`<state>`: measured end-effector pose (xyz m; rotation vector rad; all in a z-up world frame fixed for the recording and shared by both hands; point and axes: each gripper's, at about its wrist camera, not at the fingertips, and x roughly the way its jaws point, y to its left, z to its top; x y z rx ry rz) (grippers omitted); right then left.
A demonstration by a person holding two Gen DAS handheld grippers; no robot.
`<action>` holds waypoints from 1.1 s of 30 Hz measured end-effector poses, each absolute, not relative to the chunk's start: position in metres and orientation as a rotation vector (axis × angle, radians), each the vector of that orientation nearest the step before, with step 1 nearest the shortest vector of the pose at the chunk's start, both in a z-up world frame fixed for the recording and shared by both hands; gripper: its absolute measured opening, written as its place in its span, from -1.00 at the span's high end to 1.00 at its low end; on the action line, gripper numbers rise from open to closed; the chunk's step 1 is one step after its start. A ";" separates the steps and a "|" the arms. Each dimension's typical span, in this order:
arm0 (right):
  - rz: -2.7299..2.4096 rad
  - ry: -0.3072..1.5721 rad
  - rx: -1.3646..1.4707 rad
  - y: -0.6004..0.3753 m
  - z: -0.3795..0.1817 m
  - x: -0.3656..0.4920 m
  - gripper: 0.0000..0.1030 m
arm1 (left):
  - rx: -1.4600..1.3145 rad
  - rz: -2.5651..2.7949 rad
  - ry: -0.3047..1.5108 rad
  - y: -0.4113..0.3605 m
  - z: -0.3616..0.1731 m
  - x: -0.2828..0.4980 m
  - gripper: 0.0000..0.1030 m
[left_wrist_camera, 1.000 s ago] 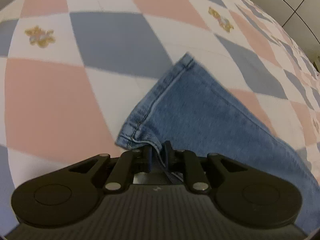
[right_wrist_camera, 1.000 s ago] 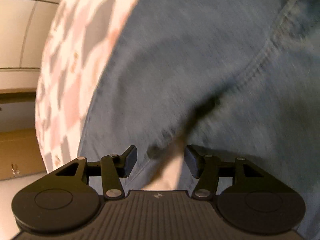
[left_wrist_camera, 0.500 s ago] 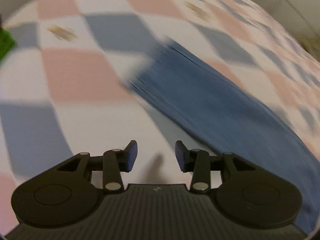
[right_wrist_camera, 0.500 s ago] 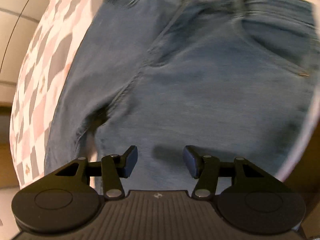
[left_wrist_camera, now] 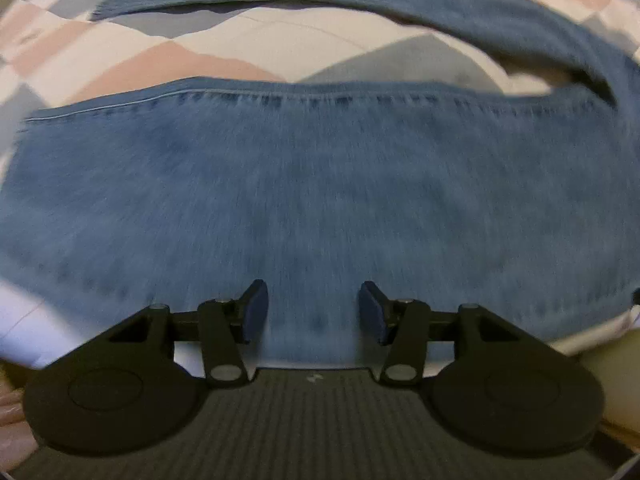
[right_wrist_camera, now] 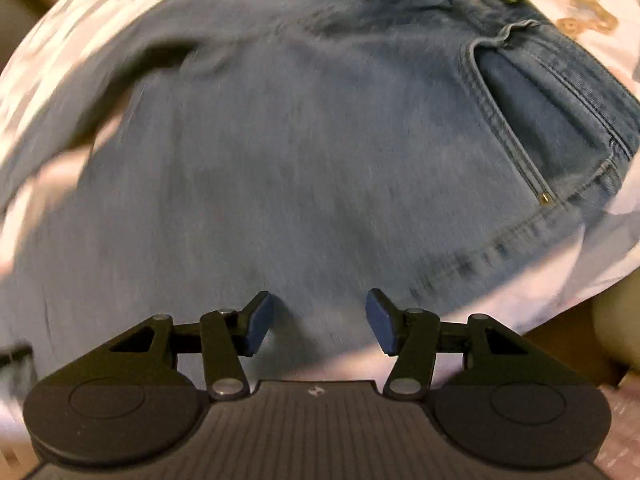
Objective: Fold clothes
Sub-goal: 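Lay the jeans flat on the bed and open both grippers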
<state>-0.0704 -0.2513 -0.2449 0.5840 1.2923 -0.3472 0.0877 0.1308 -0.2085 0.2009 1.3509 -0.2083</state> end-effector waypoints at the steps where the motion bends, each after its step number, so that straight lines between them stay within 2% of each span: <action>1: -0.339 1.315 0.577 -0.251 -0.243 -0.078 -0.07 | 0.215 -0.193 1.339 0.124 -0.194 0.080 0.08; 3: -0.315 1.325 0.602 -0.254 -0.229 -0.091 -0.07 | 0.229 -0.178 1.301 0.111 -0.165 0.066 0.03; 4: -0.287 1.296 0.615 -0.257 -0.216 -0.095 -0.07 | 0.221 -0.177 1.273 0.104 -0.147 0.059 -0.15; 6: -0.228 1.237 0.610 -0.259 -0.184 -0.100 -0.13 | 0.198 -0.182 1.218 0.089 -0.113 0.043 -0.34; 11: -0.117 1.117 0.535 -0.256 -0.114 -0.094 -0.43 | 0.181 -0.181 1.132 0.057 -0.055 0.002 -0.37; 13: -0.084 1.102 0.528 -0.257 -0.099 -0.094 -0.45 | 0.176 -0.170 1.119 0.052 -0.037 -0.013 -0.46; 17: -0.043 1.100 0.530 -0.257 -0.078 -0.104 -0.49 | 0.163 -0.160 1.091 0.049 -0.005 -0.033 -0.47; 19: -0.034 1.098 0.519 -0.258 -0.068 -0.111 -0.50 | 0.166 -0.154 1.070 0.048 0.008 -0.041 -0.57; 21: -0.031 1.091 0.506 -0.257 -0.058 -0.121 -0.55 | 0.179 -0.150 1.054 0.047 0.017 -0.047 -0.59; 33: -0.103 1.050 0.511 -0.228 -0.026 -0.152 -0.60 | 0.229 -0.201 1.044 0.093 0.029 -0.056 -0.60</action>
